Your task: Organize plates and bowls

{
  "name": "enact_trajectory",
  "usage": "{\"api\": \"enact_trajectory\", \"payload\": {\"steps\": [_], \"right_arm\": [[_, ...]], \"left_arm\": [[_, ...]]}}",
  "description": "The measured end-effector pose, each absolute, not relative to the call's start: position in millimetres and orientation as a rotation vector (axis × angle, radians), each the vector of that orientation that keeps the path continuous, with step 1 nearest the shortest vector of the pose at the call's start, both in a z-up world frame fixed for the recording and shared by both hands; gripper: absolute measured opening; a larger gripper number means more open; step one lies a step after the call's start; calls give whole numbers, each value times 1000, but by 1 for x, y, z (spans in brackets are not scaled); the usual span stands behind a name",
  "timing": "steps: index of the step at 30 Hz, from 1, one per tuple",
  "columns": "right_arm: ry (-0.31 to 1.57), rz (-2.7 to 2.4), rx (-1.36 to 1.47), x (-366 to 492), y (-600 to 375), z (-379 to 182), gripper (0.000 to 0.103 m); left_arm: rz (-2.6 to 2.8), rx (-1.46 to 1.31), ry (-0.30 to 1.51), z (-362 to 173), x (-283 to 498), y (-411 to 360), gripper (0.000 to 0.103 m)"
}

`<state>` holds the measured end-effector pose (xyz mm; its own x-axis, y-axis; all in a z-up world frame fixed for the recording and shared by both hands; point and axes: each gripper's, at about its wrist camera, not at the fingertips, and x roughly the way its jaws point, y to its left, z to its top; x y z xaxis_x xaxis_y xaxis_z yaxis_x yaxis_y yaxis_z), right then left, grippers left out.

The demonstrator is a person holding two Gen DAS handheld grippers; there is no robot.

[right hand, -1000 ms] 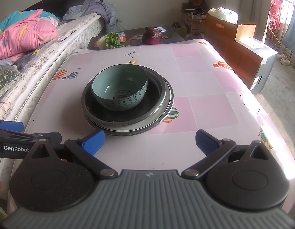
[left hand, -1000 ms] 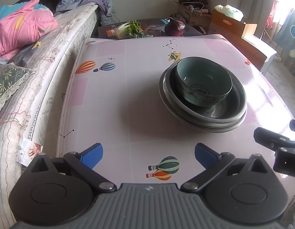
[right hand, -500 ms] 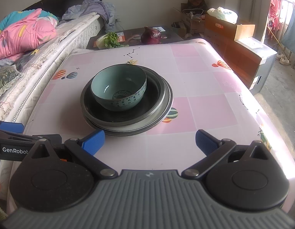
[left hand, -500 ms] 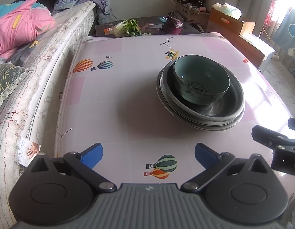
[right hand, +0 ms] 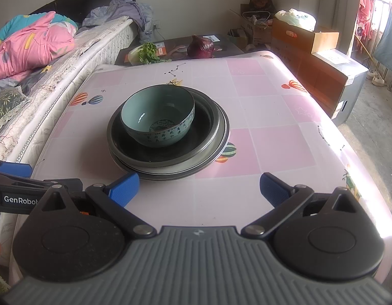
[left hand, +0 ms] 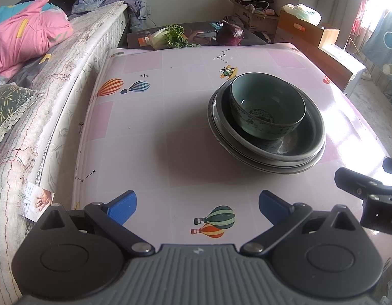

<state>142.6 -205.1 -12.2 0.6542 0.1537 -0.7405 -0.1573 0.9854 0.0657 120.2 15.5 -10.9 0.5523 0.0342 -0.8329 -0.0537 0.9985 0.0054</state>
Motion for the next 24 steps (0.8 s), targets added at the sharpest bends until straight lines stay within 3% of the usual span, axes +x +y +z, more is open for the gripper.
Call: {"api": "enact_trajectory", "payload": {"steps": [24], "right_arm": [[843,176,-3,142,-206,-15,102]], "left_arm": [[56,-21,987,-13,120,15,103]]}}
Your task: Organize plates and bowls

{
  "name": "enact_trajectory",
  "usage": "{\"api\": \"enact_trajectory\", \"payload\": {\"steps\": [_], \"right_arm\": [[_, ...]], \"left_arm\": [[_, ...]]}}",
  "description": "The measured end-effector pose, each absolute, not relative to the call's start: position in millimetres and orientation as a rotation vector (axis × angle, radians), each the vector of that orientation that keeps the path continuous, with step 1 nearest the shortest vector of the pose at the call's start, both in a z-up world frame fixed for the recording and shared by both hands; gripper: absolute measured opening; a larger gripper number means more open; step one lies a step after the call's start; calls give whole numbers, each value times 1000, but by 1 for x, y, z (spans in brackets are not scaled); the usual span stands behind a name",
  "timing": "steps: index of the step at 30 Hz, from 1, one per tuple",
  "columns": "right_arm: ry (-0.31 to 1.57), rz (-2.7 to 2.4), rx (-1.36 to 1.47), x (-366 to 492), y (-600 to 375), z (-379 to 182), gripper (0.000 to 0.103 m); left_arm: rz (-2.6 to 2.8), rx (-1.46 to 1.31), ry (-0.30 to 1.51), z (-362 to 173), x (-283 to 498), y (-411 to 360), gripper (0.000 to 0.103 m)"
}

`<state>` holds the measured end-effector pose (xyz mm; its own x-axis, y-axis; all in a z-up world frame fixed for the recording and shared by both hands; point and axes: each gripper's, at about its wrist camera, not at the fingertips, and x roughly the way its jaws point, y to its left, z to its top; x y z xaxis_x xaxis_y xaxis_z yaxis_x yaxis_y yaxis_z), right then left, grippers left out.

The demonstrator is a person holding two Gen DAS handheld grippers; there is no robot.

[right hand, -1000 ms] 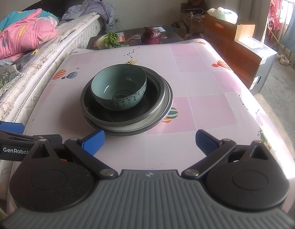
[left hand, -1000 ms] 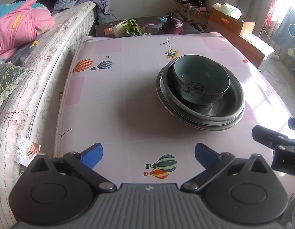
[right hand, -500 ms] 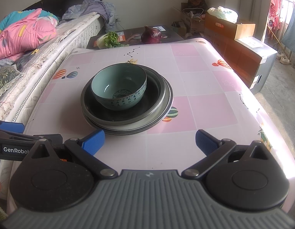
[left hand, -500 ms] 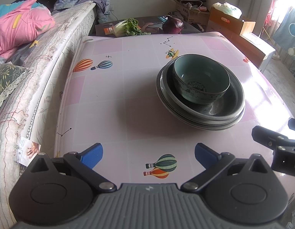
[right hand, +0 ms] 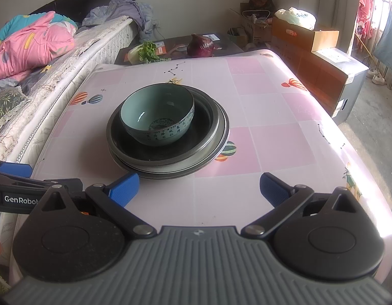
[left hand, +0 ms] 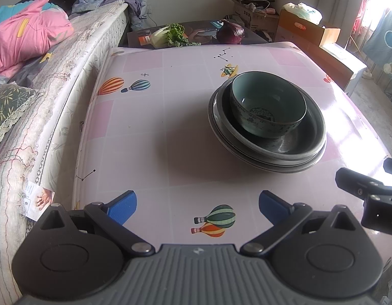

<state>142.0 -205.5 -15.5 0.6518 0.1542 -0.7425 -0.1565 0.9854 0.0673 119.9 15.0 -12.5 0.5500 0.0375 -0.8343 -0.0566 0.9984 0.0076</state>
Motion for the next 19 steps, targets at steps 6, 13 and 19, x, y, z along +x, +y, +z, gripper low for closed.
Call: {"api": "enact_trajectory", "payload": {"steps": [6,13,19], "right_arm": [[843,176,-2,142,-206,-15,102],[844,175,-1,141,-205,-17,102],[845,175,0,142,-206,-17,102]], "left_arm": [[56,-21,987,-13,120,15,103],[55,-20,988,-13,120,15,103],[65,-14,984,-13,119,16,103]]}}
